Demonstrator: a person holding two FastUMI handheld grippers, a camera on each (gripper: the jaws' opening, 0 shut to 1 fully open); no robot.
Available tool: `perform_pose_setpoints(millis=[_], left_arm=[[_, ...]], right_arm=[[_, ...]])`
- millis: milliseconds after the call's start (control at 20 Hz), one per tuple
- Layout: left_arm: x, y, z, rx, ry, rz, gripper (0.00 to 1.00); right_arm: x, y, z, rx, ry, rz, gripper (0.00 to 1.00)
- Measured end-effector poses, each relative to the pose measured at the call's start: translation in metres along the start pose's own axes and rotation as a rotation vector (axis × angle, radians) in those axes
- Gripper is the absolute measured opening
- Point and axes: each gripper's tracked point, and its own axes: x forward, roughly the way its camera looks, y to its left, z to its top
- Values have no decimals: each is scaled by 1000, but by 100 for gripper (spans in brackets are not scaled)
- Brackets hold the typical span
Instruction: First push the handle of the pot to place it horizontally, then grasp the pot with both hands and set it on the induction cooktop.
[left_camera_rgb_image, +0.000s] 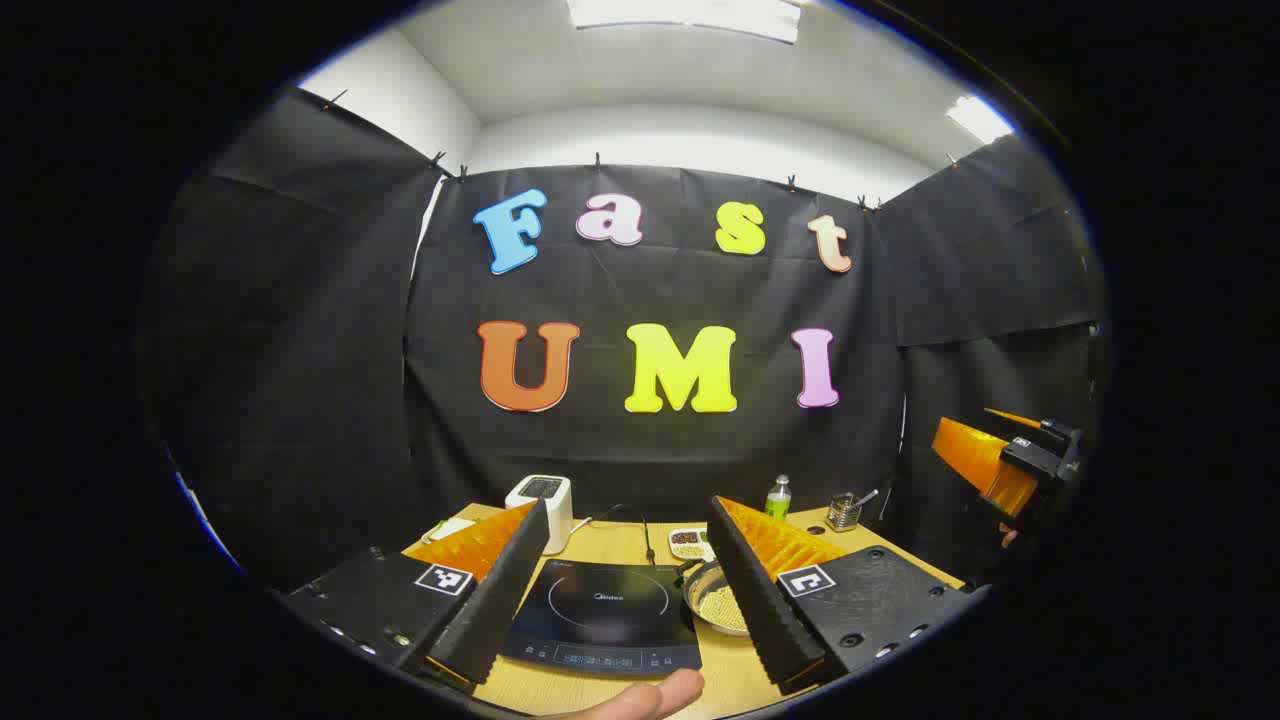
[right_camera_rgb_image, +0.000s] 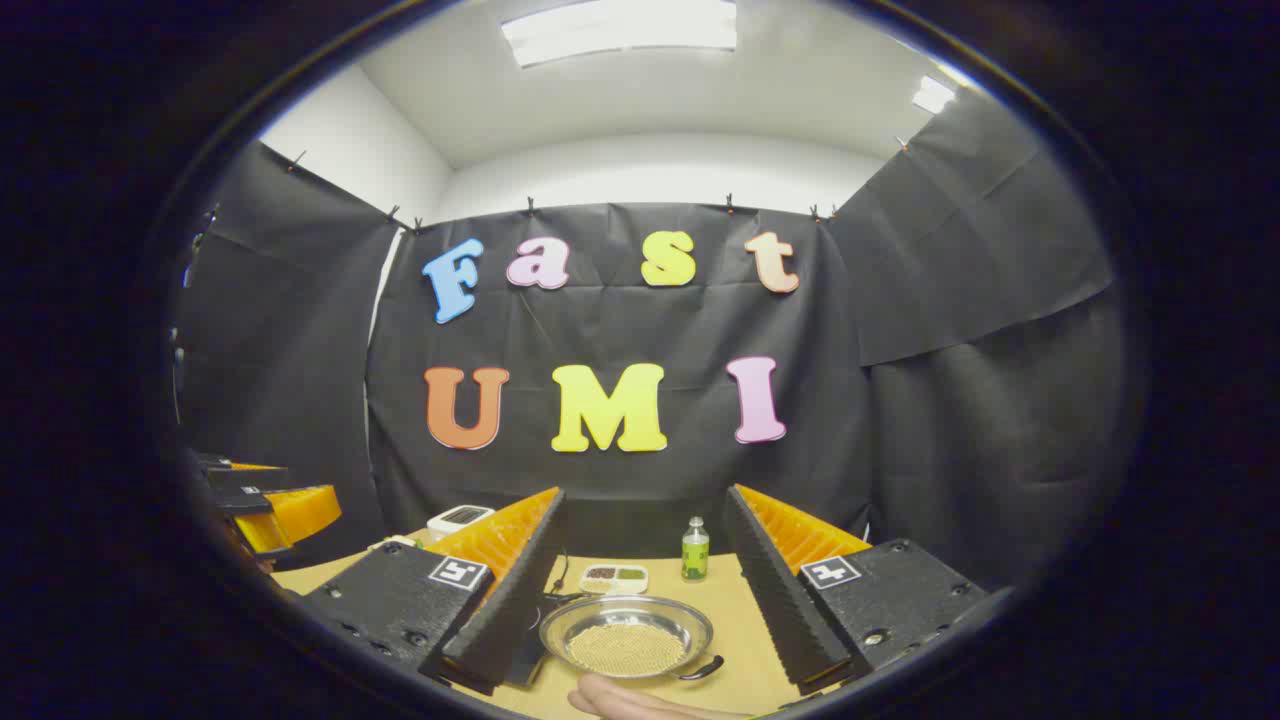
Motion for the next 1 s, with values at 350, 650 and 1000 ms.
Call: perform_pose_setpoints(millis=[350,650,1000], left_arm=[[-9,-33,-1,91,-22,-30,96],[-11,-44,5,83,-40,-33,96],[-8,-39,2,80,-28,-19,96]], right_arm=[[-8,-32,7,-3,-23,-44,96],[-12,-43,3,-9,-15,-43,96],[-7,-45,-4,-11,9,-39,96]])
